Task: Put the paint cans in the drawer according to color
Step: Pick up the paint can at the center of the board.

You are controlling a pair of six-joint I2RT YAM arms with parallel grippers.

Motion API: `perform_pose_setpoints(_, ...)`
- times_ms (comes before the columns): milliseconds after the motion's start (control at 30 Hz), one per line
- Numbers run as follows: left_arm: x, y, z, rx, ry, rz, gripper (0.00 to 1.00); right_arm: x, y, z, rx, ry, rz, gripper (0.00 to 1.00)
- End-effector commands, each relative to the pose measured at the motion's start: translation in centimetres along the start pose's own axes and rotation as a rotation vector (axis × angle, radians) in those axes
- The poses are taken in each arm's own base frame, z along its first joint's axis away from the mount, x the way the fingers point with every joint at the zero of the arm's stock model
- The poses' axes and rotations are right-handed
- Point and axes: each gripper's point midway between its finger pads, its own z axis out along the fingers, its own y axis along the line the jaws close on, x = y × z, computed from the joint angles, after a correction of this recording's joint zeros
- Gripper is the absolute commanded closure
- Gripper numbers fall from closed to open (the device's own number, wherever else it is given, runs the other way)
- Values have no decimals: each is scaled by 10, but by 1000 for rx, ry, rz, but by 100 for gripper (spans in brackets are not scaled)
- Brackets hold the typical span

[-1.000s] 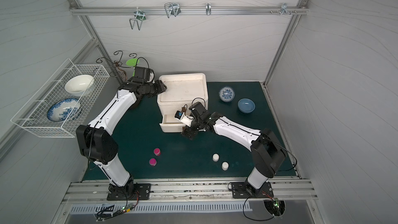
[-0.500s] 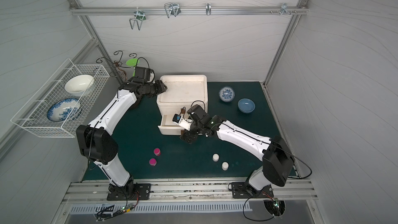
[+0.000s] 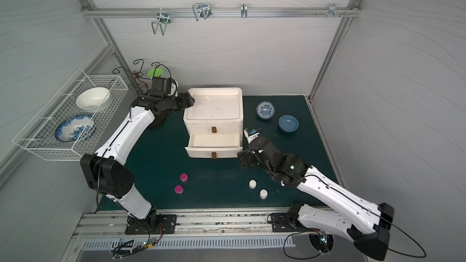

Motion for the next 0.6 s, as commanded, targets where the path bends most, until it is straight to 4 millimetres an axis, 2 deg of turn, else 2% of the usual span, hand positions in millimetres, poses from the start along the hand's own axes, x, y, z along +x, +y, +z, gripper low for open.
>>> perform_pose_setpoints(0,-18,-25,-74,102,-150,54,1,77,-43,-7,123,171,219,1)
perform_pose_setpoints(67,-5,-28,-106,141,-171,60,1,99,-55,-13,155,173,307,1)
perform_pose_setpoints(133,19,-27,-137,180,-183,68,1,111,-42,-11,68,181,371,1)
perform_pose_setpoints(200,51,-22,-156,226,-178,80,1,121,-42,-7,73,207,428,1)
perform_pose_setpoints(333,123,5,-169,257,-136,87,1,172,-71,-12,372,442,568,1)
perform_pose_setpoints(400,152,21,-168,247,-125,85,1,191,-77,-19,505,582,581,1)
perform_pose_setpoints(467,171,35,-168,223,-128,87,1,202,-73,-17,550,688,552,2)
perform_pose_setpoints(567,190,52,-167,187,-134,95,1,211,-62,-9,552,759,523,16)
